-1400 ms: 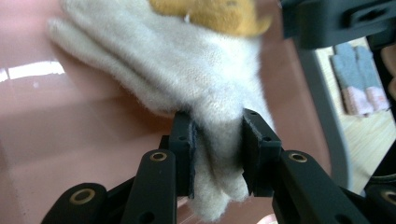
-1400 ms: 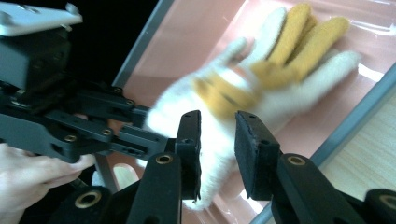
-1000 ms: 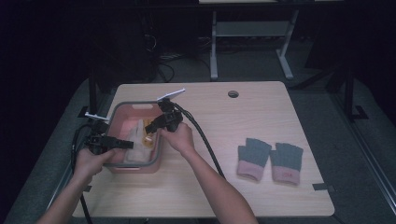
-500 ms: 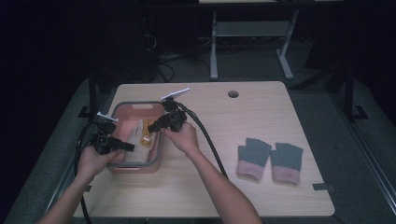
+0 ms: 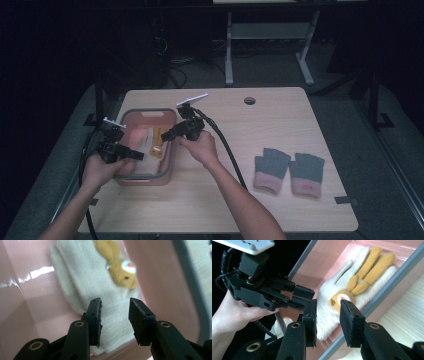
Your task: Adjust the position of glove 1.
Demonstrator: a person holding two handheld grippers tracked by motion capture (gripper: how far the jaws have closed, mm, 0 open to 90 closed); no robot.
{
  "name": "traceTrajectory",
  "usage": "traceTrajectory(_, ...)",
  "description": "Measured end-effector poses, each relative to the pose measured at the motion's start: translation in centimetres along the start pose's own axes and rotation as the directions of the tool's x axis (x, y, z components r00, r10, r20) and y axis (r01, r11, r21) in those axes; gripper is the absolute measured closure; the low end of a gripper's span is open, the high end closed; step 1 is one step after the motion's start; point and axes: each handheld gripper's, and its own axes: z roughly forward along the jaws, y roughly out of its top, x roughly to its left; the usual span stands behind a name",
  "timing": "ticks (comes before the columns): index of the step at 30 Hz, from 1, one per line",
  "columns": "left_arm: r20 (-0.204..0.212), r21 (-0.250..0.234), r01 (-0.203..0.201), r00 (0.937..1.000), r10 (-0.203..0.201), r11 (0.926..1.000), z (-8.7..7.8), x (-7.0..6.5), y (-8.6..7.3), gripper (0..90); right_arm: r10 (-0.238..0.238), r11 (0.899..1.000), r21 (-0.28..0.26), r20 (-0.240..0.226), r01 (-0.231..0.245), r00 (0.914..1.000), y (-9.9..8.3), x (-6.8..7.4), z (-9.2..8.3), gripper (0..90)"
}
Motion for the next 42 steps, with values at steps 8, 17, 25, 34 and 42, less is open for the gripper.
traceTrajectory(8, 0.048, -0.060, 0.012, 0.9988, -0.009, 0.9981, -0.7, -0.3, 0.2, 56.1, -0.007, 1.000, -0.023, -0.011, 0.006, 0.9999, -0.5, -0.5, -1.5, 63.7)
traceTrajectory(17, 0.081, -0.101, 0.006, 0.9967, 0.002, 0.9948, -1.0, -1.8, 0.6, 54.0, -0.002, 1.000, -0.031, -0.021, 0.002, 0.9998, -1.1, -0.9, -3.0, 61.1)
traceTrajectory(25, 0.106, -0.125, -0.026, 0.9936, 0.040, 0.9919, -1.2, -3.6, 1.1, 52.5, -0.010, 0.999, -0.048, -0.011, 0.009, 0.9999, -1.8, -1.3, -4.9, 57.7)
traceTrajectory(34, 0.157, -0.160, -0.058, 0.9841, 0.083, 0.9854, -0.9, -5.7, 1.6, 48.6, 0.007, 0.997, -0.077, 0.005, -0.006, 1.0000, -2.7, -2.3, -7.0, 56.4)
traceTrajectory(42, 0.181, -0.165, -0.074, 0.9781, 0.104, 0.9835, -0.3, -7.1, 2.0, 47.8, 0.027, 0.994, -0.108, 0.026, -0.024, 0.9993, -3.8, -3.3, -9.2, 56.0)
